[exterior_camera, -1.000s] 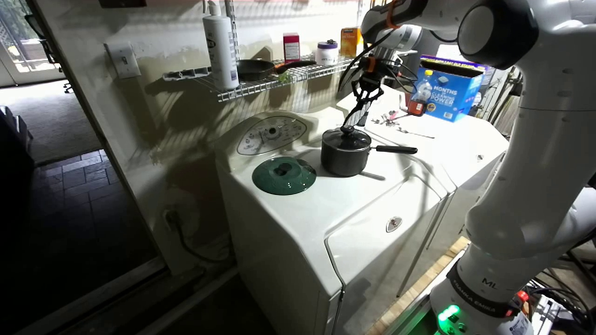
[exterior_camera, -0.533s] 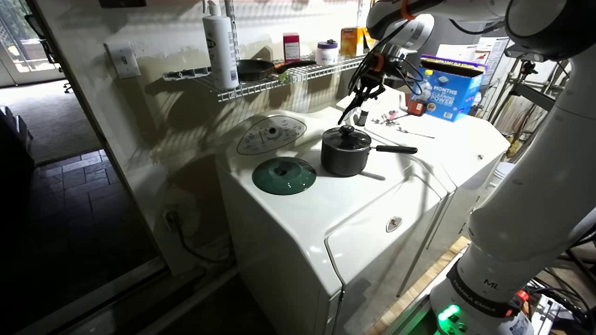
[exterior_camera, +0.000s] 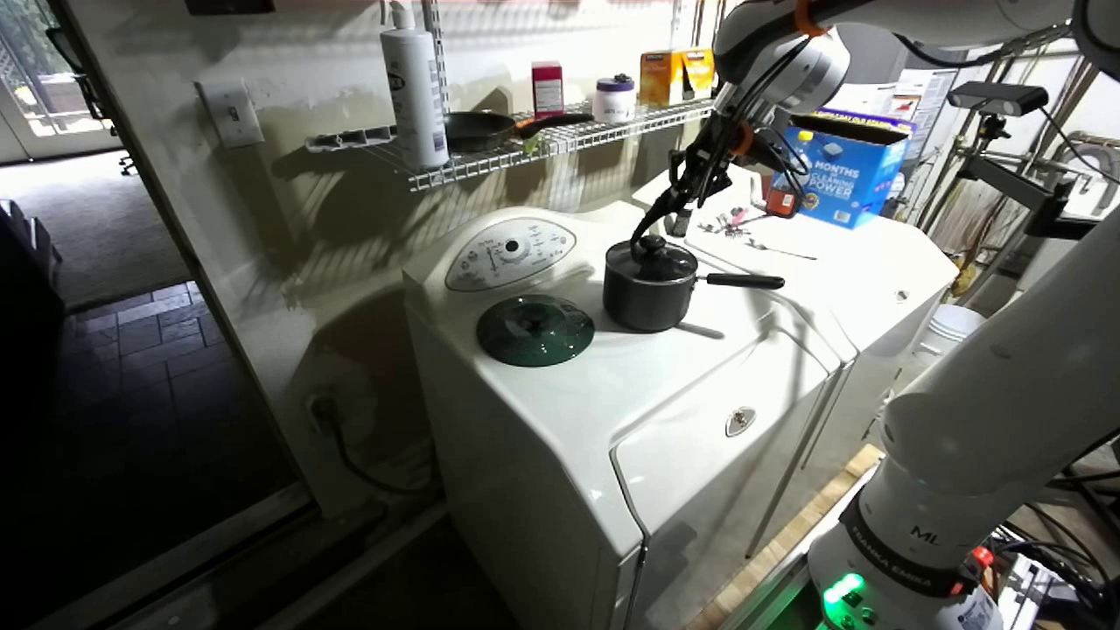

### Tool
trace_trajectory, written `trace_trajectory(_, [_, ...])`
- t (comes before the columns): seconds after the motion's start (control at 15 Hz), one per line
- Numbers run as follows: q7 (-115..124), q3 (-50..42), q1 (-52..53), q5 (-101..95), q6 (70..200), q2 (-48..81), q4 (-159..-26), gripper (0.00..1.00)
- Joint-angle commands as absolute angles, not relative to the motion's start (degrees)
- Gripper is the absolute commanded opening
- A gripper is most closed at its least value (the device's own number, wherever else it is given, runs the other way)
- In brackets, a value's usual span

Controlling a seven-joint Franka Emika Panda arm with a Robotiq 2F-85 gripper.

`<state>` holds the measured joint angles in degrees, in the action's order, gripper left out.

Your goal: Use the black pot holder to remove the glass lid from the pot.

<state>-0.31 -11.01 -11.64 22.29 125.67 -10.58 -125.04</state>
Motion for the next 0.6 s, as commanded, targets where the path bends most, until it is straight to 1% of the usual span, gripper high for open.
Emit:
trace_trajectory(0.0, [-5.86,-11.91,-9.73,26.66,127.12,-16.53,-131.46,0.03])
trace_trajectory(0.53, [-8.53,-12.97,-8.92,26.72,127.59,-20.64,-136.28,0.03])
